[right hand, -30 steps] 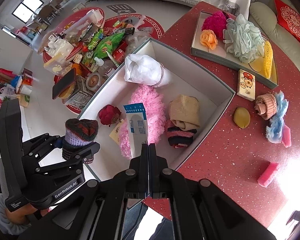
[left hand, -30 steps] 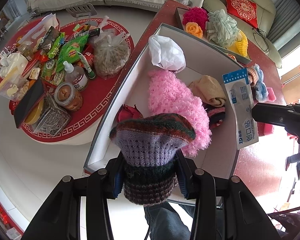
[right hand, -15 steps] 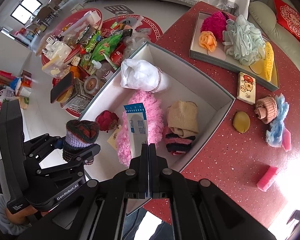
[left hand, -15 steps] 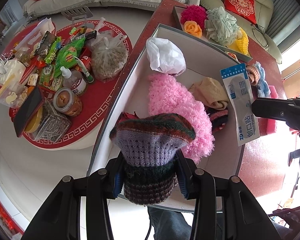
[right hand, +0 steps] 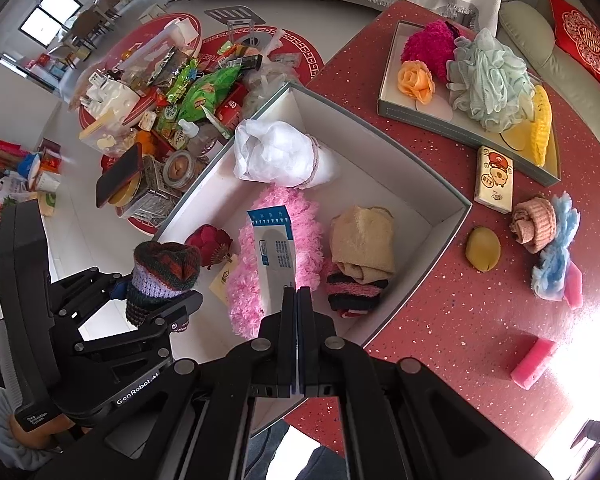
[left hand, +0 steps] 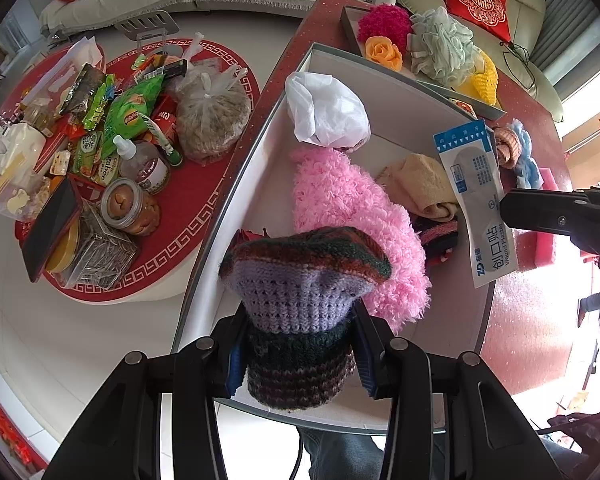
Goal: Organize soft objects
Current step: 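Lower the hat with left tool while right tool lowers the packet into the box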
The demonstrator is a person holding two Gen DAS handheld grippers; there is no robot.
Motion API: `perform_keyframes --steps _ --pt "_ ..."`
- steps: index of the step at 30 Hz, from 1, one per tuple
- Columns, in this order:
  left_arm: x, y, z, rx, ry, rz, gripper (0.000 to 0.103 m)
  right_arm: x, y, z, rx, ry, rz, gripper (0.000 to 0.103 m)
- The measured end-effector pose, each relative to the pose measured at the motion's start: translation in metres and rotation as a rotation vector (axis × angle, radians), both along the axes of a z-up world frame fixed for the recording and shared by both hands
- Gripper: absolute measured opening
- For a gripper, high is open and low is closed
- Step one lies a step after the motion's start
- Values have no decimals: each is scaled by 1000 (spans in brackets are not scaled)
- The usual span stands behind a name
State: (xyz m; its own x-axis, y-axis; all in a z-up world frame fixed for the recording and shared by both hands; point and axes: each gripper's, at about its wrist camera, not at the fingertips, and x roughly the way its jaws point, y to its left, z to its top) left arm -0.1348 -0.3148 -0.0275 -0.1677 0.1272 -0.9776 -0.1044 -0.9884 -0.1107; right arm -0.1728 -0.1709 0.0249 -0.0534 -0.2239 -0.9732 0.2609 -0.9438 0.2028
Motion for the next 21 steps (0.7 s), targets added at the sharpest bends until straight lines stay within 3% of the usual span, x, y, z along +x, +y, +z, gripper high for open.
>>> perform_keyframes --steps 21 --pt "-10 12 -9 -1 -33 -47 45 -13 -1 -14 10 -33 -12 0"
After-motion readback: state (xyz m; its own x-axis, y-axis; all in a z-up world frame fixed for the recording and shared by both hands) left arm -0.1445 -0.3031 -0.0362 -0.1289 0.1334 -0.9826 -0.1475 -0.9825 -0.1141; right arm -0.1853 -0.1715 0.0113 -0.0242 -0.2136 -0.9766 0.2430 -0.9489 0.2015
